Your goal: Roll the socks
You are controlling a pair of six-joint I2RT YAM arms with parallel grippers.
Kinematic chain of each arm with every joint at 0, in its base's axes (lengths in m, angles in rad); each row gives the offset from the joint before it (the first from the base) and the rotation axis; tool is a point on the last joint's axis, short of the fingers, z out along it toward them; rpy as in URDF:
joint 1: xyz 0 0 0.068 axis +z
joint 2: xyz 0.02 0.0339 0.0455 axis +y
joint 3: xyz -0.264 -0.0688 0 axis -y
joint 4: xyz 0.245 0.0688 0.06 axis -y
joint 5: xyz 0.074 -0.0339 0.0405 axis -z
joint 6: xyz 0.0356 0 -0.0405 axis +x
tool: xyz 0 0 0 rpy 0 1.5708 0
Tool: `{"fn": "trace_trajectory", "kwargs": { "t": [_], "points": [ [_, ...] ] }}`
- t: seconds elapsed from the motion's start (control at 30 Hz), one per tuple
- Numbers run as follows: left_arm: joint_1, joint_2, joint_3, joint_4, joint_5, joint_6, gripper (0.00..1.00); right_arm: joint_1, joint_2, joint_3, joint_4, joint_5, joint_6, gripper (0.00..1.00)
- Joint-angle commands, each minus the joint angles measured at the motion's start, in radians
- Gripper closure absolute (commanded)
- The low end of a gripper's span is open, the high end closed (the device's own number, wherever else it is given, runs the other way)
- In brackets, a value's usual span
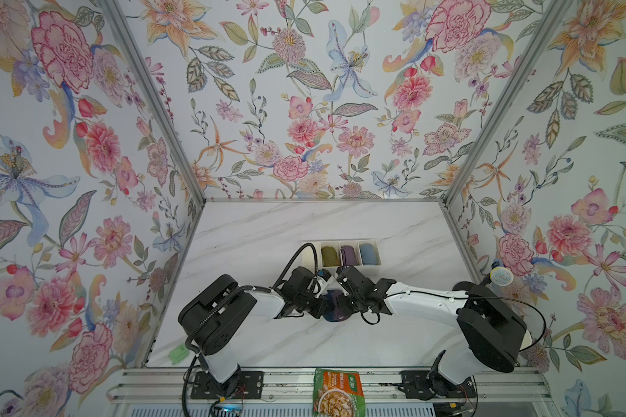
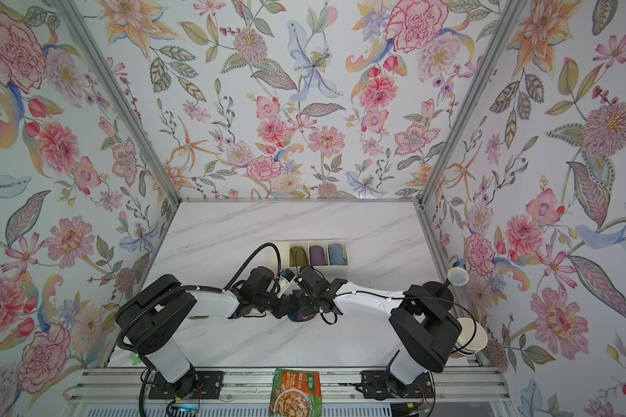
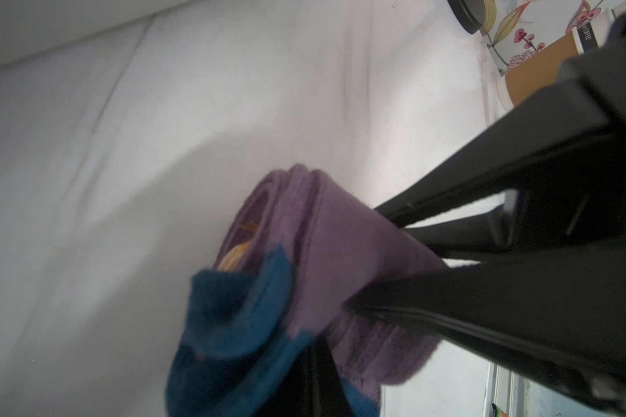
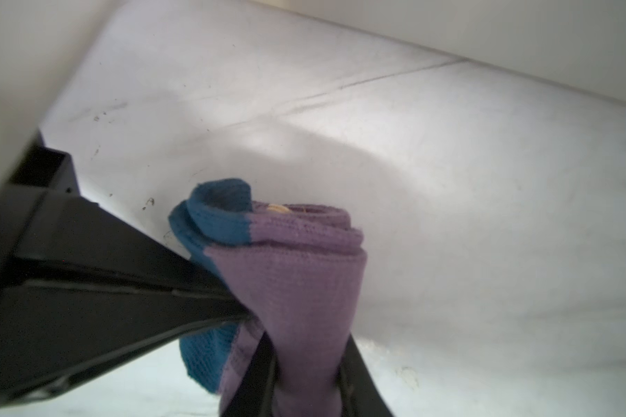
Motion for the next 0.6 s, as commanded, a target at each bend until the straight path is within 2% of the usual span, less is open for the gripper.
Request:
{"fn": "trace_trajectory", "kwargs": {
  "t": [0.0,0.3,0.57],
  "points": [
    [0.030,-0.049,-0.041,-0.089,-0.027,0.007,0.95,0.021,0.035,0.026,-0.126,0.123,-0.015,0.82],
    [0.090,-0.177,-0.115,-0.128,-0.040,0.020,0.95,0.067,0.046,0.092,-0.239,0.297,0.004,0.83],
    [0.112,-0.197,-0.135,-0.127,-0.042,0.029,0.95,0.122,0.107,0.172,-0.337,0.420,0.011,0.82]
  ]
}}
